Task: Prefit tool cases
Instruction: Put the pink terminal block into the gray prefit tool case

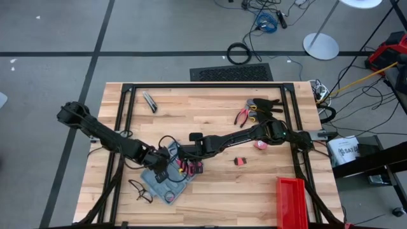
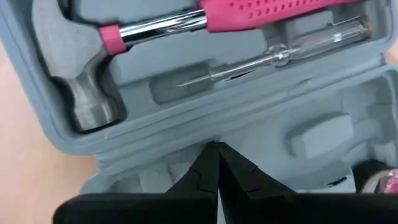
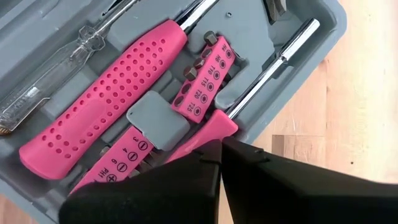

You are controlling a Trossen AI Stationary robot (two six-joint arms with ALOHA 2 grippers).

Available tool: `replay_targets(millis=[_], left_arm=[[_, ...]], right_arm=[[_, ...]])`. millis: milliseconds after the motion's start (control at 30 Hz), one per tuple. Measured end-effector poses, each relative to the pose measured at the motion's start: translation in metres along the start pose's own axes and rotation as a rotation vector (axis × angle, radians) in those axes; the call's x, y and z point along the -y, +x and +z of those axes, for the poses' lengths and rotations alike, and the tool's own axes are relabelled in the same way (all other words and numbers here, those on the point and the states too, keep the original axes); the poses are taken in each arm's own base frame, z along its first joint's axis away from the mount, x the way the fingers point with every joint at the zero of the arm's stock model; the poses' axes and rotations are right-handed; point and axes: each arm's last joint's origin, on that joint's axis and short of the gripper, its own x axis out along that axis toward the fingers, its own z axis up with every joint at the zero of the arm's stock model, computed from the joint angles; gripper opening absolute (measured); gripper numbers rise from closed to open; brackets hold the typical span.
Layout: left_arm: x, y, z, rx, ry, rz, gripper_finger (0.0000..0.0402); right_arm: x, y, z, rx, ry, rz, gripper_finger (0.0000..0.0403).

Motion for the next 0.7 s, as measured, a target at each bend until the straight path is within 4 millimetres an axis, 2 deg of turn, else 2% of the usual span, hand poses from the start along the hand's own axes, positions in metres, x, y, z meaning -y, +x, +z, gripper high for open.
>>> replay_targets(millis=[233,700], left_arm=[[0.001,0.011,0.001,0.016,0.022,0.055,0.0001],[0.0,0.014,0.003,0.084,0.025,0.087,0.0001]], right_arm=[[0.0,0.0,0.0,0.005,-0.012,-0.006,0.0],[-0.004,0.0,0.004,0.045,-0.015,0.043,0.0]])
